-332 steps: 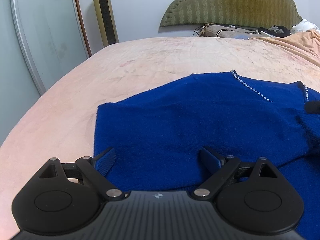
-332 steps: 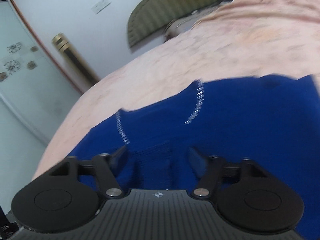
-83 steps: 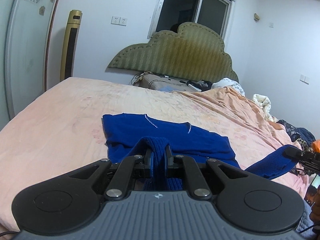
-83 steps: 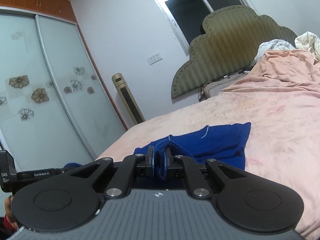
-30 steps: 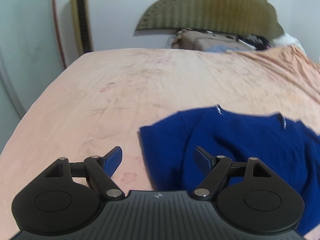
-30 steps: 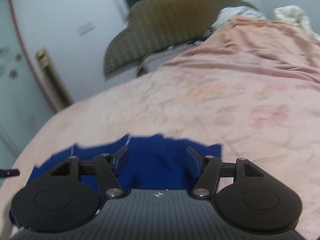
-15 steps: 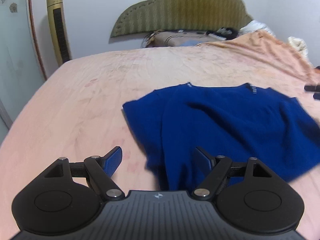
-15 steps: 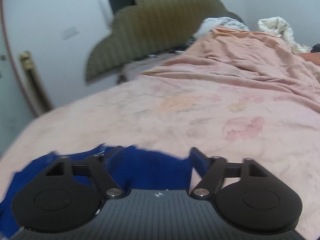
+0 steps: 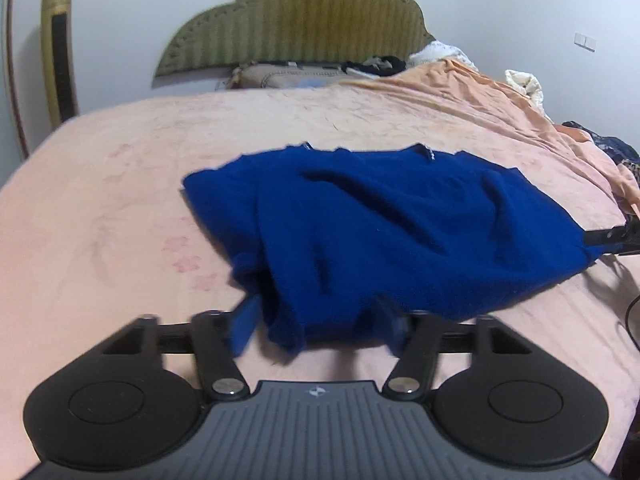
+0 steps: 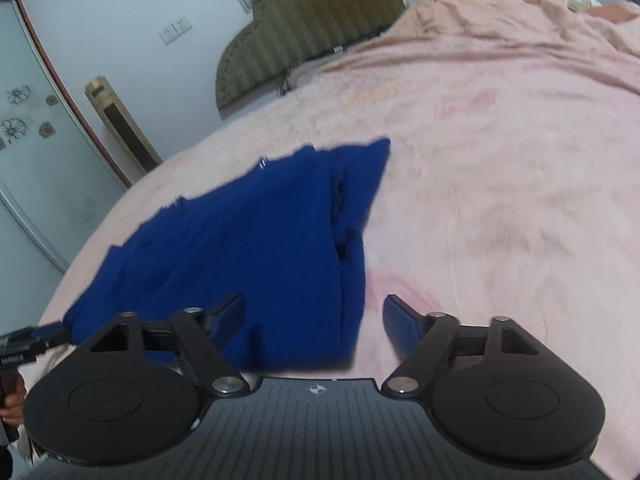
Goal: Fold small clothes
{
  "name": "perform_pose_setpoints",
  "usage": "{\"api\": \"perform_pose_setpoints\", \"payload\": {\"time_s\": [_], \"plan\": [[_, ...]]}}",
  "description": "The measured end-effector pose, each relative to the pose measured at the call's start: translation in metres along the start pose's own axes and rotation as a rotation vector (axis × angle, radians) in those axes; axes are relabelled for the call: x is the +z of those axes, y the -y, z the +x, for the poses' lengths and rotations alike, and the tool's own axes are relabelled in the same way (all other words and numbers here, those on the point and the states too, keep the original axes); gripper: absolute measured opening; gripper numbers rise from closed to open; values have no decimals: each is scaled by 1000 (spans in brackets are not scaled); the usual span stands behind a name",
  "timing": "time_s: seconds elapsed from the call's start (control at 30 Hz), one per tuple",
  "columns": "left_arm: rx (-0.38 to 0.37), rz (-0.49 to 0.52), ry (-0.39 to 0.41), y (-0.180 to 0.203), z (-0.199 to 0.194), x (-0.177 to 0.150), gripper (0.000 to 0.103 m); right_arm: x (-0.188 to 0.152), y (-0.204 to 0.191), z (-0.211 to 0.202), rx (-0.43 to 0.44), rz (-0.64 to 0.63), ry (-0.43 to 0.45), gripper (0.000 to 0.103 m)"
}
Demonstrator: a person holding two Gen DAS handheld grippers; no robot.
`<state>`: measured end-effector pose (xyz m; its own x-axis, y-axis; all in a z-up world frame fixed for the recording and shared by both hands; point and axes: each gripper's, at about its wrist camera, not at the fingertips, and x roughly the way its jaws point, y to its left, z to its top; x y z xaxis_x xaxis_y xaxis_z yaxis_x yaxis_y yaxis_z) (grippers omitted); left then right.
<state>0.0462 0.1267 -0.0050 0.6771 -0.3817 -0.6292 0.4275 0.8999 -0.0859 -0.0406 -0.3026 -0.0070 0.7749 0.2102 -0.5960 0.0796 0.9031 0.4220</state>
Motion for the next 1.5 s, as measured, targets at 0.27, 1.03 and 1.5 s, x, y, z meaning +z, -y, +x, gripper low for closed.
{"api": "perform_pose_setpoints", "payload": {"time_s": [0.27,1.03,1.5], "plan": [[-87,-93,17,-15,-9,1,6,3,-19,-6,-68,-64,61,9],[25,-15,99,-8,-33,41,8,26,-99,24,-73,-335,72,55],[17,-121,-61,-31,-31,-18,20,13,-106,40,-214,-378,93,71]]}}
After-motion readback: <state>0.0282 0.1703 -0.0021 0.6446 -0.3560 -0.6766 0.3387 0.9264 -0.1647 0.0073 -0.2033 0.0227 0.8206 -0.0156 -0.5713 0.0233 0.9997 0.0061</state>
